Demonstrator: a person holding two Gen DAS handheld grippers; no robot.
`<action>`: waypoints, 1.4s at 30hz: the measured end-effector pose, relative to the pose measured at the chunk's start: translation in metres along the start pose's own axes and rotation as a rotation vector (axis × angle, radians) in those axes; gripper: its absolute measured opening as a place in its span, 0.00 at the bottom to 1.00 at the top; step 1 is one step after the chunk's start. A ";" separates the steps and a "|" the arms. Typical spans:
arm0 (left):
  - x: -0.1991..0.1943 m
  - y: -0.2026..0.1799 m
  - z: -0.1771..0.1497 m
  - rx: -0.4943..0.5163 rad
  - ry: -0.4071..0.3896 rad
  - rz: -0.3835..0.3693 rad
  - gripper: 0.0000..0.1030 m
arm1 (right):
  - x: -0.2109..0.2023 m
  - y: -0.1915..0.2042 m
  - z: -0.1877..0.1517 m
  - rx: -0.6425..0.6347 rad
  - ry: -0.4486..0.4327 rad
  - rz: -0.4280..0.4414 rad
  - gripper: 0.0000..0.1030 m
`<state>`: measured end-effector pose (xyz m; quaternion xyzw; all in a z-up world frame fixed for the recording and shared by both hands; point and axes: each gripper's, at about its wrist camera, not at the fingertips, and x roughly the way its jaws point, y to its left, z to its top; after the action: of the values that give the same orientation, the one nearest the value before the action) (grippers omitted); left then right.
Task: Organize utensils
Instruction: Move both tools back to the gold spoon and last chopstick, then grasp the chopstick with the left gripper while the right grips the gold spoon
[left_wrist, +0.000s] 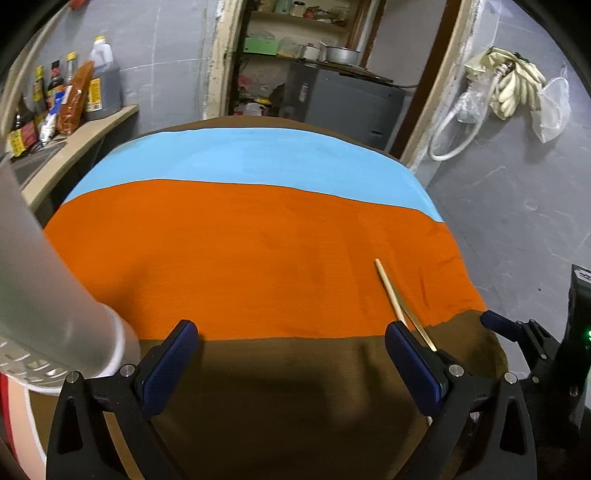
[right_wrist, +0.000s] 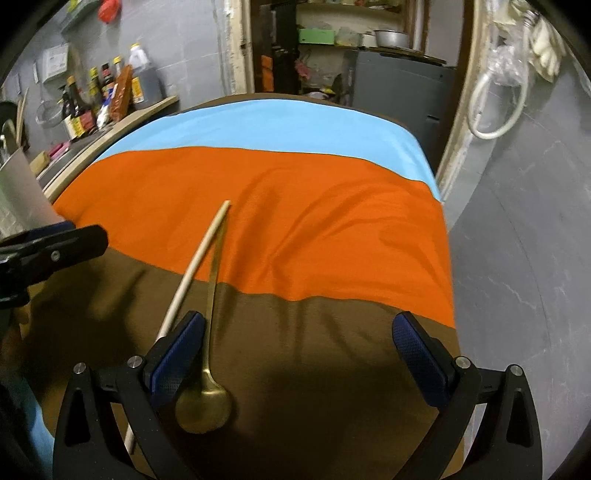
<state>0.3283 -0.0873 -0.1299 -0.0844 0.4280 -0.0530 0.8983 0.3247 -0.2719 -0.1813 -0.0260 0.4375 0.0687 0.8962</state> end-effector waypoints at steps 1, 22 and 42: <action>0.001 -0.002 0.000 0.005 0.001 -0.010 0.99 | 0.000 -0.003 0.000 0.010 -0.003 -0.009 0.96; 0.033 -0.050 -0.002 0.100 0.140 -0.245 0.40 | 0.004 -0.042 -0.010 0.135 -0.034 0.053 0.50; 0.056 -0.069 0.006 0.098 0.245 -0.233 0.09 | 0.007 -0.065 -0.030 0.429 -0.062 0.169 0.19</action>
<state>0.3671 -0.1641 -0.1553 -0.0824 0.5184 -0.1873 0.8303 0.3150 -0.3391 -0.2063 0.2038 0.4147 0.0496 0.8854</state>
